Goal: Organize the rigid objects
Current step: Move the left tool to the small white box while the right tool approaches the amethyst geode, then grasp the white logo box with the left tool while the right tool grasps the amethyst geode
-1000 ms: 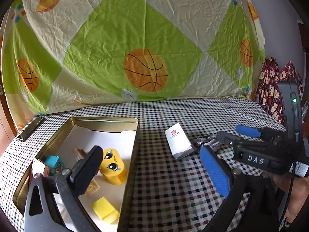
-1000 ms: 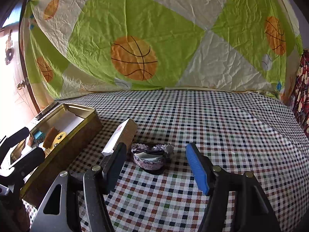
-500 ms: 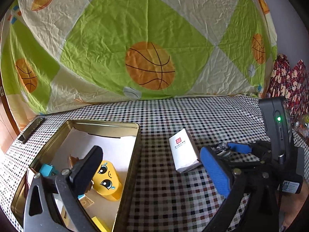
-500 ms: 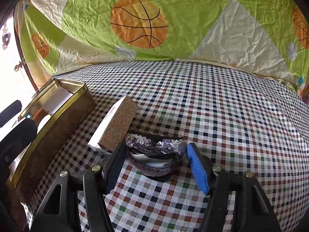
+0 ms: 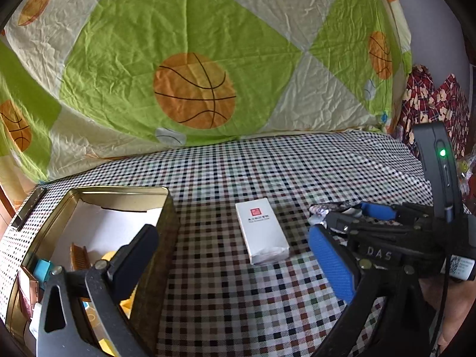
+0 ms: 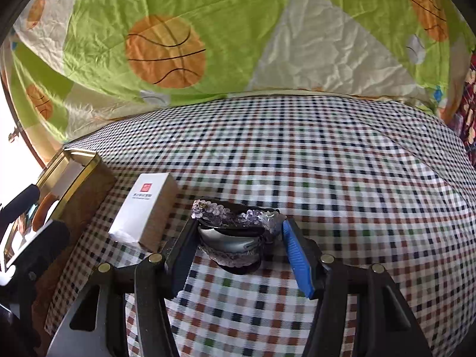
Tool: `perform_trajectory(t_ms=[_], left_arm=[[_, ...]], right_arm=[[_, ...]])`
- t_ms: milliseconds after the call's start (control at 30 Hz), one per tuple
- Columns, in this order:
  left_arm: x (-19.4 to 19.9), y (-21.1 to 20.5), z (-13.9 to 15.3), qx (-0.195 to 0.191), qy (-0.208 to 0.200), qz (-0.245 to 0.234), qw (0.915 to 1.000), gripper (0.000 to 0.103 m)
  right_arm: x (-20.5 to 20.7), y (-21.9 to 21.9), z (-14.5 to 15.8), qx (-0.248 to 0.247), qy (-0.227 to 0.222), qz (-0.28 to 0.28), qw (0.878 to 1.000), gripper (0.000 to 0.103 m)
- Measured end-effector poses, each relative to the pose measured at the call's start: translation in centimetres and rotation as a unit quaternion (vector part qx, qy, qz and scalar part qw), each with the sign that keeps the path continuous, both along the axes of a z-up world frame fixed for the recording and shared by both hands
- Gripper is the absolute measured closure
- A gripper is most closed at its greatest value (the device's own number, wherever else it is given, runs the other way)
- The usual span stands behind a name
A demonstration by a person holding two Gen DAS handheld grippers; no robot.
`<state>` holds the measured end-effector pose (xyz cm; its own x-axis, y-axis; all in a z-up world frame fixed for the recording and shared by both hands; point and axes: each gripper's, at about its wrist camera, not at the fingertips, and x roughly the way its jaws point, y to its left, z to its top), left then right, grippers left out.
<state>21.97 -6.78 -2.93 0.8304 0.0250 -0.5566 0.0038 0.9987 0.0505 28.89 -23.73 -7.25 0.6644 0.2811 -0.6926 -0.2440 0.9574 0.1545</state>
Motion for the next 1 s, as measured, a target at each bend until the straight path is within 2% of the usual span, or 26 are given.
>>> perform_trajectory(t_ms=[167, 300, 333, 467, 633, 667, 767, 1000], left_arm=[[1.6, -2.0, -1.0, 0.026, 0.024, -0.012, 0.9993, 0.005], [3.5, -2.6, -2.0, 0.029, 0.052, -0.018, 0.9981, 0.010], [3.9, -2.7, -2.3, 0.029, 0.060, -0.019, 0.9976, 0.014], [5.8, -2.5, -3.7, 0.009, 0.100, -0.023, 0.9946, 0.026], [7.3, -2.2, -4.3, -0.010, 0.122, -0.022, 0.9923, 0.032], [7.4, -2.1, -4.5, -0.017, 0.128, -0.026, 0.9913, 0.043], [7.4, -1.8, -4.8, -0.030, 0.138, -0.034, 0.9894, 0.062], [6.7, -1.4, -4.3, -0.032, 0.119, -0.033, 0.9918, 0.063]], right_arm=[[0.1, -1.9, 0.0, 0.007, -0.002, -0.026, 1.000, 0.043], [0.1, -2.2, 0.0, 0.011, -0.004, -0.028, 1.000, 0.043], [0.0, -2.3, 0.1, 0.011, -0.005, -0.028, 1.000, 0.043], [-0.1, -2.3, 0.1, 0.009, -0.006, -0.027, 1.000, 0.043], [0.1, -1.8, -0.1, 0.004, 0.000, -0.017, 1.000, 0.043], [0.2, -1.6, -0.2, 0.002, 0.005, -0.011, 1.000, 0.043], [0.3, -0.9, -0.3, -0.009, 0.009, 0.001, 1.000, 0.042], [0.2, -0.6, -0.2, -0.017, 0.000, 0.006, 1.000, 0.043]])
